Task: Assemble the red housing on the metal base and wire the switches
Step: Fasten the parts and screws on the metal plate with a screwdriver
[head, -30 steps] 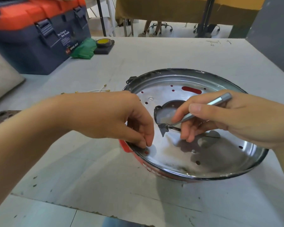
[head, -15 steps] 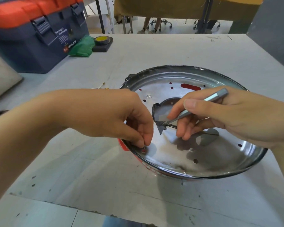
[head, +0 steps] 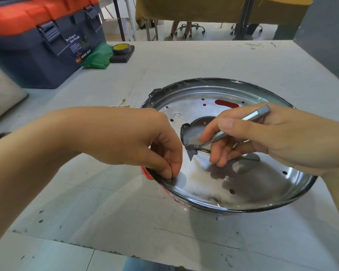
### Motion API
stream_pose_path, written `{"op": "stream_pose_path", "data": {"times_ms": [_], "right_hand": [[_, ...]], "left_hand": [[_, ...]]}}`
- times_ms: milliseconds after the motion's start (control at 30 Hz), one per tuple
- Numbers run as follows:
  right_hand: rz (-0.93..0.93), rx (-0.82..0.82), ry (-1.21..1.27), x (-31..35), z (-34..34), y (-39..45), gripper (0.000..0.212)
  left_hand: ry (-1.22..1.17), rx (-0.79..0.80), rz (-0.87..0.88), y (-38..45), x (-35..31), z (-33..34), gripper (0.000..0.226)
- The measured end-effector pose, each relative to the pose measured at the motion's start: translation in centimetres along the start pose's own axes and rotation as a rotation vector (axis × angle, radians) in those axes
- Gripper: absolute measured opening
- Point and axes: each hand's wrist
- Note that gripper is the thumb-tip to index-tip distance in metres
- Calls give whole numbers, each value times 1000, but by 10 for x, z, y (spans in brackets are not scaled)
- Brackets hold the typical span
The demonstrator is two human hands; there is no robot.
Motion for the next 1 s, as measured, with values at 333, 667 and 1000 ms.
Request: {"op": "stream_pose_path", "data": {"times_ms": [333,667,1000], "right_hand": [[-1,-19,-13,-1,1,-1,33],[-12,-29,-7,-1,0,-3,34],[-19,27,-20,5,3,-5,21]], "left_hand": [[25,33,-7,5,-2,1,5],[64,44,-23,8,-3,2,4],[64,-99,19,-1,1,8,5]]}}
Point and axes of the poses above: each hand's wrist, its own y-axis towards the middle knuckle, its own z-axis out of the palm, x = y × z, and after that the axes turned 15 degrees about z, right-handed
